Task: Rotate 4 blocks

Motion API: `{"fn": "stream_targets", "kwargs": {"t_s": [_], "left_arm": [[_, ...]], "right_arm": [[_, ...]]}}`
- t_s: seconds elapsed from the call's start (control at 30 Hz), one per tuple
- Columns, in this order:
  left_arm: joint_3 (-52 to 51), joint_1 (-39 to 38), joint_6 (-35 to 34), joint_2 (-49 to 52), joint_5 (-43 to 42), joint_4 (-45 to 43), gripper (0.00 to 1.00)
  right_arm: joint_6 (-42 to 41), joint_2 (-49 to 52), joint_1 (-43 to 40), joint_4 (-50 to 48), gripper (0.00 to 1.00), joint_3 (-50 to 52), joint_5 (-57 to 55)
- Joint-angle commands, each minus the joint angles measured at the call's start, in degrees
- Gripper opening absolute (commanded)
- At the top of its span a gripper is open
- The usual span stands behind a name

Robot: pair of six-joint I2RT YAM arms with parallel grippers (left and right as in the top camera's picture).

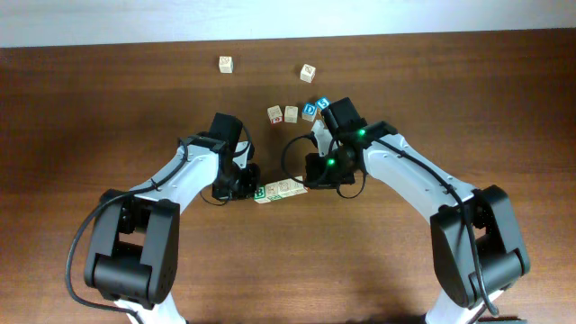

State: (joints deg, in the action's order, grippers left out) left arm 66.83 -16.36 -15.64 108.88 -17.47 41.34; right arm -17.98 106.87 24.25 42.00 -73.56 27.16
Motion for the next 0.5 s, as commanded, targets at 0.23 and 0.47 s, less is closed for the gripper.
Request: {"fn": "stream_targets", "kwargs": {"t_s": [0.23,0.47], "left_arm": [[0.00,-1.92,-0.11,0.09,-9.14,-0.83,0.00],[0.00,-1.92,-0.11,0.09,-9.14,-0.83,0.00]], "right_arm": [[-0.07,-0.79,6.40,-0.85,0.04,-3.19,6.69],[-0.96,-0.76,8.48,-1.09,0.05,-3.67,5.18]]}}
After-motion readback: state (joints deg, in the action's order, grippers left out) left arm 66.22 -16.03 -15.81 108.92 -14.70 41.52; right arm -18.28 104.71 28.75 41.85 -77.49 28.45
